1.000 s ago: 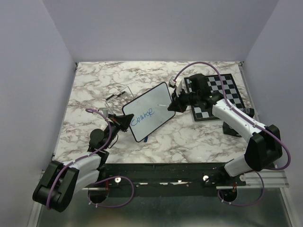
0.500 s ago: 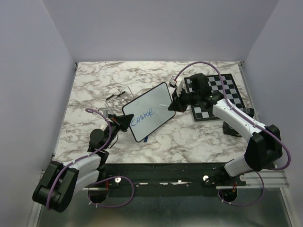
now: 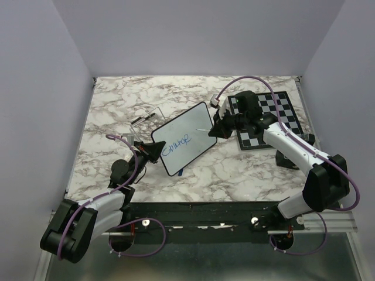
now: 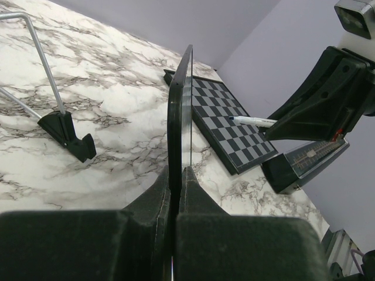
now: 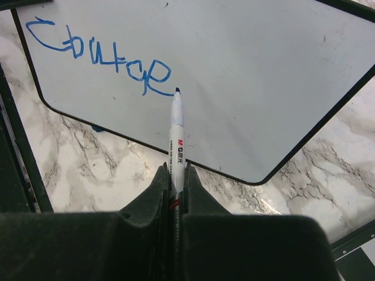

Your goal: Write a sentence on the whiteboard

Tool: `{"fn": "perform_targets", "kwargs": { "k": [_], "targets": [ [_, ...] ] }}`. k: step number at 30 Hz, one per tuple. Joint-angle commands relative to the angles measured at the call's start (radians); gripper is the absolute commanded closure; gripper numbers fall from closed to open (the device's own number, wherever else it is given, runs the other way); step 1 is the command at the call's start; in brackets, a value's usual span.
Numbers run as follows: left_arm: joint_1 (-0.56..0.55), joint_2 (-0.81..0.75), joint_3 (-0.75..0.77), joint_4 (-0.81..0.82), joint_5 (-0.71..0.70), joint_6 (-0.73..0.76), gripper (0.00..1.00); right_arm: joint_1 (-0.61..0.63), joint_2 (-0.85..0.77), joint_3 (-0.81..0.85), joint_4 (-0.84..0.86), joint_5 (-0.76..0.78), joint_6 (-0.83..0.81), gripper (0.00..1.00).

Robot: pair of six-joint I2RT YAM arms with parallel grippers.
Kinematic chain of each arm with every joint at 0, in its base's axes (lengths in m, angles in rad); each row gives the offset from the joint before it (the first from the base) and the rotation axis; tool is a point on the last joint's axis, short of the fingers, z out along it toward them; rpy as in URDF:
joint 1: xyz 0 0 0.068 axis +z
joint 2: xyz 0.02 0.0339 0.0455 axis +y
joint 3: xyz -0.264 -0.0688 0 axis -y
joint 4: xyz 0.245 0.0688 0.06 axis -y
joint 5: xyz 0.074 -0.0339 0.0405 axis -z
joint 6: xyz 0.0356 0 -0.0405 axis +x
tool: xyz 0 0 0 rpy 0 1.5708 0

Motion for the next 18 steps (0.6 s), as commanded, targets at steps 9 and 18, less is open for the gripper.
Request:
{"fn": "perform_targets", "kwargs": {
  "k": [9,18],
  "targets": [
    [-0.009,-0.009,-0.03,-0.005,0.022,0.009,1.0,-0.009,0.003,-0.015,0.007,-0.03,-0.021,1.0],
    [-0.009,-0.01,-0.03,-0.003,0.022,0.007,1.0,-0.011,0.003,-0.014,0.004,-0.033,-0.024,1.0]
  ]
}}
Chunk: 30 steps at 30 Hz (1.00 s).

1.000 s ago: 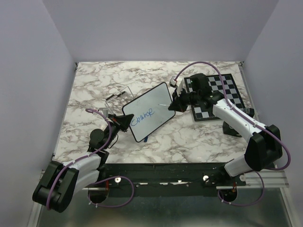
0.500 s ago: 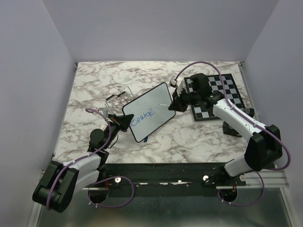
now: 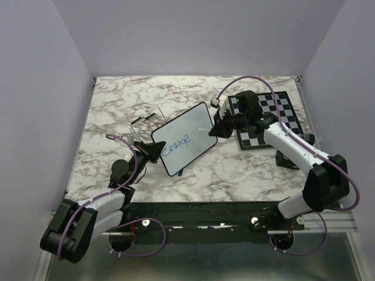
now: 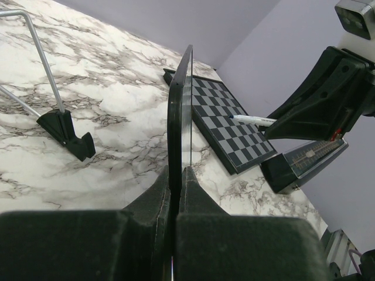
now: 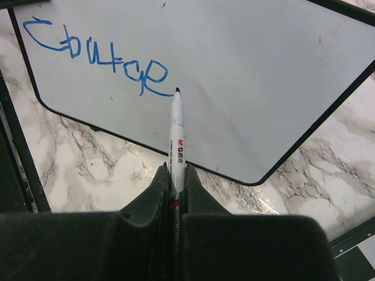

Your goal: Write a sentence on the whiteboard

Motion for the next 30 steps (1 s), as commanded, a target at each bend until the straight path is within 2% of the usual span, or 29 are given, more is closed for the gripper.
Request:
{"fn": "perform_targets", "kwargs": {
  "k": [1,24,30],
  "targets": [
    [-0.009,-0.01,-0.029,-0.001,0.022,0.017,1.0,-0.005,0.005,-0.014,0.006,-0.032,-0.017,0.99],
    [-0.009,0.003,-0.007,-0.016,0.035,0.023,1.0,-0.007,0.007,0.013,-0.025,0.009,-0.088,0.99],
    [-0.009,0.043,-0.004,0.016,0.035,0.014,1.0,-0.007,0.013,0.013,0.044,0.052,-0.056,0.99]
  ]
}}
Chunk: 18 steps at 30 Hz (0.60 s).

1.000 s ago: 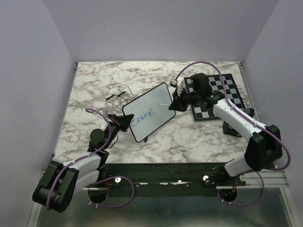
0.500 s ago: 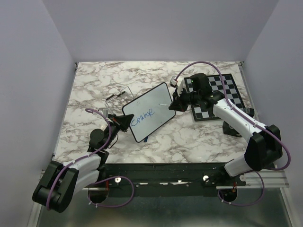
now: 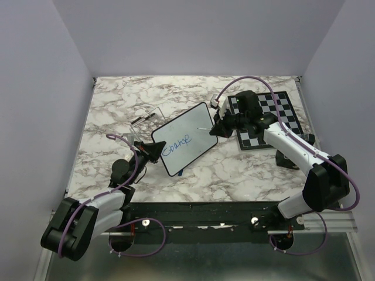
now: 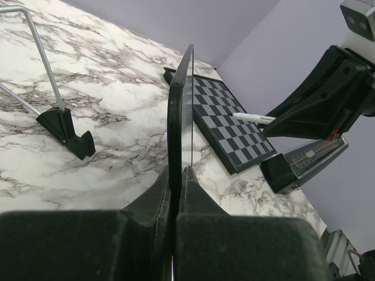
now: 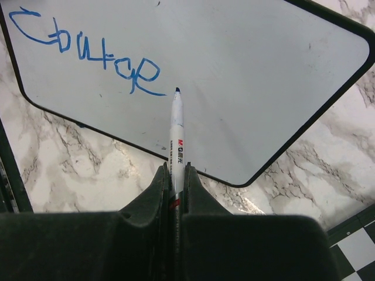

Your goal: Write a sentence on the whiteboard

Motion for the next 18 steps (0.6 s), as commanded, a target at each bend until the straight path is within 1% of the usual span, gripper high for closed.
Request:
{"fn": "perform_targets", "kwargs": {
  "k": [1,11,18],
  "targets": [
    [-0.009,0.039,-0.003,0.019,0.038,0.011,1.0,-0.006,0.022,0.013,0.059,0.042,0.012,1.0],
    [-0.009,0.044,-0.007,0.028,0.026,0.0,1.0,-0.001,0.079,0.019,0.118,0.088,0.062,1.0],
    [-0.009,0.05,-0.009,0.035,0.021,-0.003,1.0,0.026,0.1,0.014,0.165,0.118,0.108,0.99]
  ]
}}
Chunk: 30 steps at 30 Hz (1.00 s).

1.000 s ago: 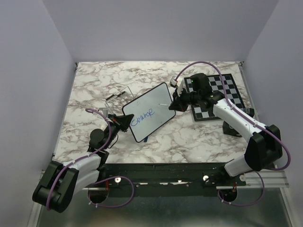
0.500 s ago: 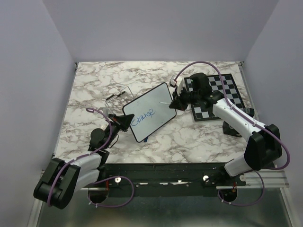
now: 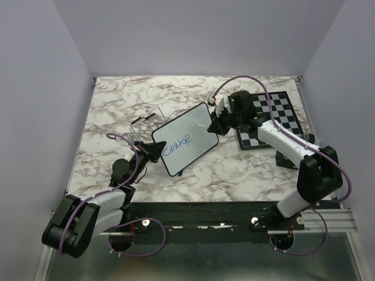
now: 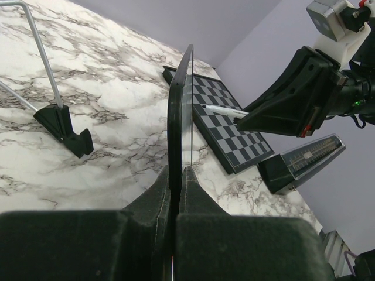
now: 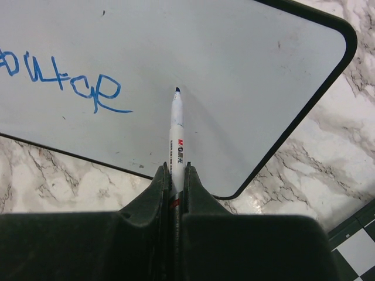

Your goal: Write a sentence on the whiteboard

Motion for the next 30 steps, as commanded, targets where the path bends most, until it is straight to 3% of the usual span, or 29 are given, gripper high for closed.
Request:
{"fn": "perform_targets", "kwargs": {
  "k": [1,13,22,30],
  "targets": [
    [-0.009,0.009,-0.011,0.002,0.023,0.021,1.0,0.016,0.02,0.012,0.069,0.042,0.043,0.99],
    [-0.009,-0.006,-0.015,-0.007,0.022,0.021,1.0,0.028,0.096,0.041,0.01,0.037,0.034,0.99],
    [-0.009,-0.044,-0.015,-0.055,0.005,0.036,1.0,0.028,-0.024,-0.014,0.003,-0.019,-0.001,0.99],
    [-0.009,-0.035,-0.011,-0.05,0.008,0.036,1.0,0.028,0.04,0.003,-0.053,-0.079,-0.029,1.0]
  ]
}}
